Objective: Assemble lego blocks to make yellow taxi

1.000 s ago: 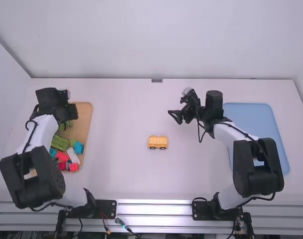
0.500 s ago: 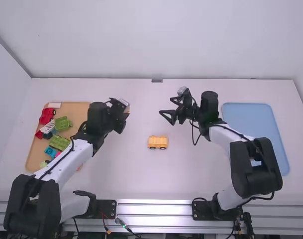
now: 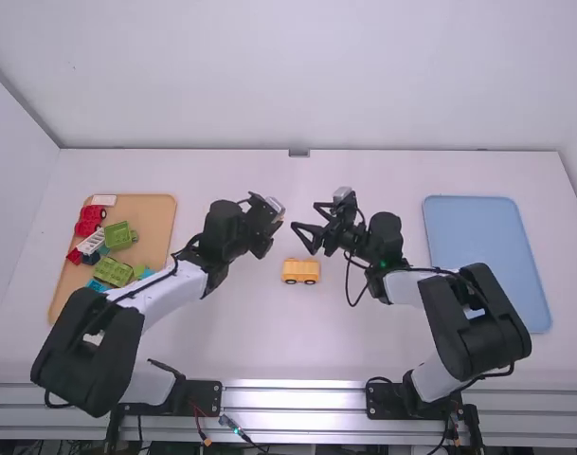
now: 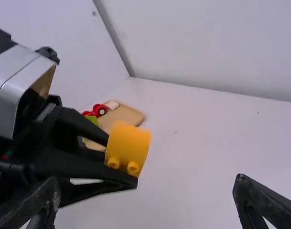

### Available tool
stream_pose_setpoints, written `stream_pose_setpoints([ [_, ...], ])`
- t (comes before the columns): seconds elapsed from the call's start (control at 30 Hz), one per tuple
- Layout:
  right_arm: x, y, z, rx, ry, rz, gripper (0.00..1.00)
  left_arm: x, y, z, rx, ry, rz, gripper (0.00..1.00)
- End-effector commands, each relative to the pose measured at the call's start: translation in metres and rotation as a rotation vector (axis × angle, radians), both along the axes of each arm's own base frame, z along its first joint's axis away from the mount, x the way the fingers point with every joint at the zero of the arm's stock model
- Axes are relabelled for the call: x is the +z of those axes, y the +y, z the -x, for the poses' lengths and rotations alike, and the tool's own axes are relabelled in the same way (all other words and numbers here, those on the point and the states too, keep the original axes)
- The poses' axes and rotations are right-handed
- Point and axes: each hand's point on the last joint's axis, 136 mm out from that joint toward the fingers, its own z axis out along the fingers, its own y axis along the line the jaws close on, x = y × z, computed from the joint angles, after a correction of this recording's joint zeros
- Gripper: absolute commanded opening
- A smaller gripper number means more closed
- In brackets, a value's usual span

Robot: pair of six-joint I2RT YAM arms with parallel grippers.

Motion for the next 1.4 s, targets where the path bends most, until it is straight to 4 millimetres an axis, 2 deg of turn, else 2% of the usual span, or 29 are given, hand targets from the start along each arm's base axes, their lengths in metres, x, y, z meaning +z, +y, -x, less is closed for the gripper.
stream_pose_setpoints([
  [0.0,-0.002,-0.002,-0.005,-0.03,0.021,-0.011,0.94,-0.005,-0.016,0.007,-0.026,0.032,0.043,0.02],
  [0.17,-0.002,-0.003,-0.007,-0.043,0.02,-0.011,0.94,-0.001,-0.028,0.008,-0.02,0.054,0.113,0.02],
  [0.43,-0.001,0.001,-0.004,-0.032,0.033,-0.024,0.84,0.006,-0.045,0.015,-0.052,0.043,0.148,0.02],
  [0.7,0.002,0.011,0.002,-0.009,0.02,-0.029,0.68,0.007,-0.051,0.018,-0.056,0.059,0.169,0.02],
  [0.77,0.002,0.01,0.002,-0.009,0.021,-0.028,0.6,0.009,-0.054,0.021,-0.086,0.063,0.185,0.02],
  [0.87,0.002,0.01,0.002,-0.009,0.022,-0.028,0.59,0.013,-0.061,0.025,-0.123,0.059,0.202,0.02],
  [1.07,0.001,0.01,0.002,-0.009,0.023,-0.027,0.5,0.018,-0.063,0.025,-0.126,0.045,0.215,0.02],
  [1.23,0.001,0.01,0.002,-0.009,0.023,-0.027,0.39,0.02,-0.062,0.023,-0.124,0.034,0.22,0.02],
  [1.3,0.001,0.01,0.002,-0.009,0.025,-0.028,0.31,0.023,-0.065,0.025,-0.137,0.026,0.227,0.02],
  [1.37,0.002,0.011,0.002,-0.009,0.04,-0.039,0.28,0.025,-0.066,0.024,-0.139,0.019,0.23,0.02],
])
